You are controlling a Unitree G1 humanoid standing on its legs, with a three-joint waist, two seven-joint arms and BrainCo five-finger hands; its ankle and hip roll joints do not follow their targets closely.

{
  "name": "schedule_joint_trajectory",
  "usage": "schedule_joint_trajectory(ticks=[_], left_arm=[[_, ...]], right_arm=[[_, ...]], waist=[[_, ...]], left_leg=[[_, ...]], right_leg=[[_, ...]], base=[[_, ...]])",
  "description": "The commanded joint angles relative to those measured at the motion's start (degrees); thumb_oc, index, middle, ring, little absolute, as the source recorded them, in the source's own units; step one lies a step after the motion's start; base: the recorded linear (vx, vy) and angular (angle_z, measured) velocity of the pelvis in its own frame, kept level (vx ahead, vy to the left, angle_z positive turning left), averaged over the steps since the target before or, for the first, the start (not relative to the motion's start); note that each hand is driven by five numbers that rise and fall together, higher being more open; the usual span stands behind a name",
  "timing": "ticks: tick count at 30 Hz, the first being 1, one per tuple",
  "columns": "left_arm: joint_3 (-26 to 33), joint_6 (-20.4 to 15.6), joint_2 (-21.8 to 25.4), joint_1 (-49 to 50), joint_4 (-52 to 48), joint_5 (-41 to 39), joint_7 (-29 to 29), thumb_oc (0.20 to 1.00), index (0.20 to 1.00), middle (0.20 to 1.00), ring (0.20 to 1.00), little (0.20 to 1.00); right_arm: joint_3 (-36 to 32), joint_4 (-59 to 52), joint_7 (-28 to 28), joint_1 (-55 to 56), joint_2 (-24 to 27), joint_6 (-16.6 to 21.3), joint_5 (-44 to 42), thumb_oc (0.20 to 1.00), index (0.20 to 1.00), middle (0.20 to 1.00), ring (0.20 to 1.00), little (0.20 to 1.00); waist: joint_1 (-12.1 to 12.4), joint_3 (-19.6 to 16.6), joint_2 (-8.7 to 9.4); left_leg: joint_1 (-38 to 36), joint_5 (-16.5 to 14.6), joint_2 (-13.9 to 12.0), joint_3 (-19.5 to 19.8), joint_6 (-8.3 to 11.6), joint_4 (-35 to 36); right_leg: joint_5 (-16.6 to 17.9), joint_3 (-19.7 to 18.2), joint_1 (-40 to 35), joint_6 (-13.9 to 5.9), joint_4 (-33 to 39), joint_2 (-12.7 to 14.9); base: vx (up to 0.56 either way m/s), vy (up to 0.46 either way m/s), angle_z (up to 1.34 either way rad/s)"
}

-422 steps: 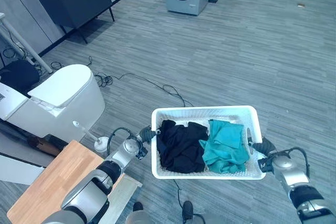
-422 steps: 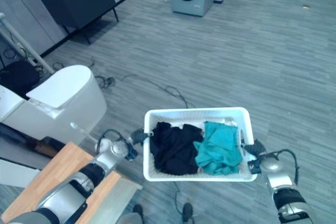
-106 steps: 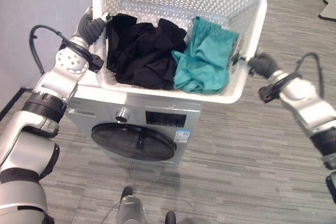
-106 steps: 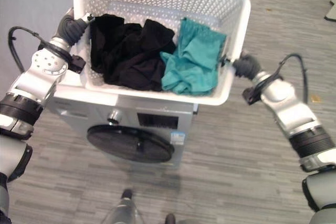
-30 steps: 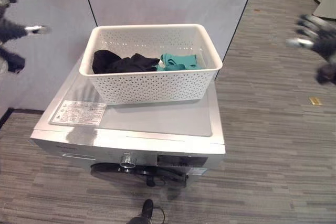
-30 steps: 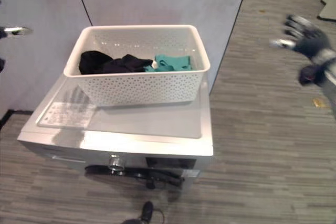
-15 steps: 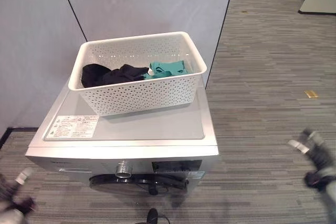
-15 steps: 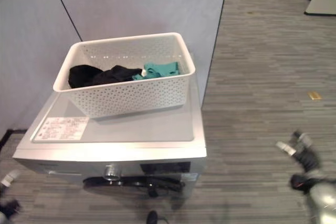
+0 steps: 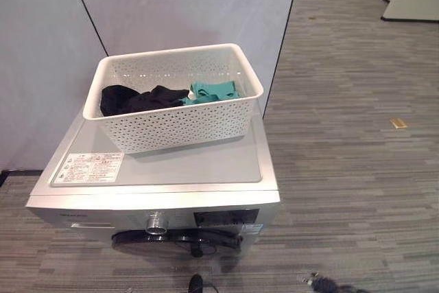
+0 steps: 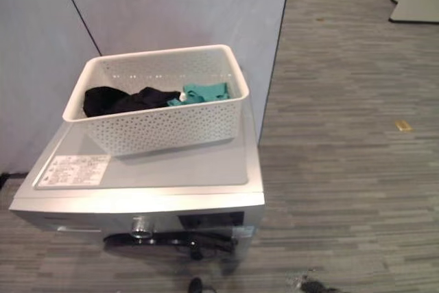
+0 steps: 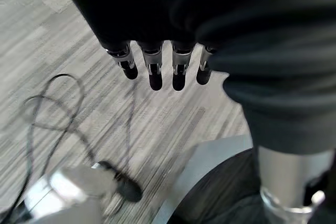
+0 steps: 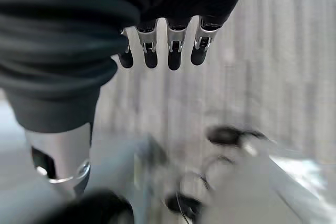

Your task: Grab the laundry basket,head to the washer,open it,put in the laundry and shut it.

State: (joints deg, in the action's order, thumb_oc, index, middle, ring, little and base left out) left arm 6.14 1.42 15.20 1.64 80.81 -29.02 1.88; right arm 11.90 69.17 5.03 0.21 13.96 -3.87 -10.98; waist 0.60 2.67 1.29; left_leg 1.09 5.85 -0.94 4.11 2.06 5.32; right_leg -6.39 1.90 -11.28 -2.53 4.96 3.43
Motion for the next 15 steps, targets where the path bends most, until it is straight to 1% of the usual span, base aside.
schedule_joint_trajectory(ticks=[1, 4, 5, 6, 7, 8, 11, 12, 13, 15], left_arm=[[-2.8, -0.1, -1.9, -4.0, 3.1, 9.1, 1.0, 1.000, 1.000, 1.000, 1.000, 1.000], [-7.2, -0.5, -3.6, -4.3, 1.7, 12.3, 2.6, 1.000, 1.000, 1.000, 1.000, 1.000], [-9.7, -1.1, -4.2, -4.9, 0.0, 13.8, 3.6, 1.000, 1.000, 1.000, 1.000, 1.000], [-9.7, -1.1, -4.2, -4.9, 0.0, 13.8, 3.6, 1.000, 1.000, 1.000, 1.000, 1.000], [-11.8, -1.6, -4.6, -5.1, -1.8, 14.5, 4.2, 1.000, 1.000, 1.000, 1.000, 1.000], [-11.8, -1.6, -4.6, -5.1, -1.8, 14.5, 4.2, 1.000, 1.000, 1.000, 1.000, 1.000], [-12.6, -2.1, -4.4, -6.2, -2.8, 14.2, 5.2, 1.000, 1.000, 1.000, 1.000, 1.000], [-13.1, -2.0, -4.4, -6.9, -3.1, 14.3, 5.4, 1.000, 1.000, 1.000, 1.000, 1.000], [-13.1, -2.0, -4.4, -6.9, -3.1, 14.3, 5.4, 1.000, 1.000, 1.000, 1.000, 1.000], [-13.2, -2.2, -4.7, -7.2, -3.2, 14.0, 5.7, 1.000, 1.000, 1.000, 1.000, 1.000]], right_arm=[[4.5, -3.8, -0.7, -1.4, -0.8, 0.9, 1.7, 1.000, 1.000, 1.000, 1.000, 1.000], [10.2, -10.1, -1.7, -2.7, -1.2, 1.9, 4.4, 1.000, 1.000, 1.000, 1.000, 1.000], [14.2, -15.6, -2.4, -4.2, 0.0, 2.6, 7.7, 1.000, 1.000, 1.000, 1.000, 1.000], [14.2, -15.7, -2.4, -4.2, 0.0, 2.5, 7.7, 1.000, 1.000, 1.000, 1.000, 1.000], [16.7, -20.5, -2.9, -5.3, 1.9, 3.2, 10.4, 1.000, 1.000, 1.000, 1.000, 1.000], [16.7, -20.5, -2.8, -5.3, 1.9, 3.1, 10.4, 1.000, 1.000, 1.000, 1.000, 1.000], [18.8, -24.8, -3.2, -7.8, 3.7, 3.9, 11.2, 1.000, 1.000, 1.000, 1.000, 1.000], [19.9, -26.7, -3.2, -9.1, 4.8, 4.3, 11.0, 1.000, 1.000, 1.000, 1.000, 1.000], [19.9, -26.7, -3.2, -9.1, 4.8, 4.3, 11.0, 1.000, 1.000, 1.000, 1.000, 1.000], [20.8, -27.9, -3.4, -10.5, 5.5, 4.9, 11.2, 1.000, 1.000, 1.000, 1.000, 1.000]], waist=[[1.5, -0.7, -0.60], [1.3, -0.2, -0.31], [1.3, 0.5, -0.25], [1.2, 0.5, -0.28], [1.2, 1.3, -0.25], [1.2, 1.3, -0.29], [1.4, 2.7, -0.43], [1.6, 3.8, -0.57], [1.6, 3.8, -0.60], [1.8, 4.7, -0.86]], left_leg=[[-5.3, -6.2, -7.4, 0.7, 3.34, -1.0], [-5.0, -5.7, -8.0, 0.6, 3.67, -1.1], [-4.4, -5.4, -8.5, 0.7, 3.89, -1.7], [-4.4, -5.4, -8.5, 0.7, 3.90, -1.7], [-3.5, -5.2, -9.3, 1.1, 4.17, -2.7], [-3.5, -5.2, -9.3, 1.1, 4.18, -2.7], [-1.9, -4.6, -10.5, 2.3, 4.66, -4.8], [-0.3, -3.4, -11.1, 3.2, 4.98, -6.6], [-0.2, -3.4, -11.1, 3.2, 4.99, -6.7], [1.0, -1.7, -11.9, 4.1, 5.18, -6.3]], right_leg=[[4.5, -0.1, 5.9, -3.89, -0.2, 3.2], [4.3, -0.7, 6.1, -3.47, -0.1, 2.4], [4.1, -1.0, 6.4, -3.13, -0.2, 1.8], [4.1, -1.0, 6.4, -3.12, -0.2, 1.8], [3.8, -1.6, 6.5, -2.66, -0.1, 1.0], [3.8, -1.6, 6.5, -2.65, -0.1, 1.0], [3.4, -2.2, 6.6, -1.81, 0.0, -0.5], [3.1, -2.5, 6.6, -1.32, 0.0, -1.4], [3.1, -2.5, 6.6, -1.30, 0.0, -1.4], [2.7, -2.2, 7.1, -0.96, 0.0, -2.4]], base=[[0.01, -0.112, -0.03], [-0.04, -0.130, -0.04], [-0.08, -0.116, -0.03], [-0.11, -0.151, -0.03], [-0.05, -0.082, -0.03], [-0.08, -0.128, -0.01], [-0.10, -0.142, 0.09], [-0.12, -0.138, 0.18], [-0.13, -0.135, 0.19], [-0.12, -0.103, 0.19]])
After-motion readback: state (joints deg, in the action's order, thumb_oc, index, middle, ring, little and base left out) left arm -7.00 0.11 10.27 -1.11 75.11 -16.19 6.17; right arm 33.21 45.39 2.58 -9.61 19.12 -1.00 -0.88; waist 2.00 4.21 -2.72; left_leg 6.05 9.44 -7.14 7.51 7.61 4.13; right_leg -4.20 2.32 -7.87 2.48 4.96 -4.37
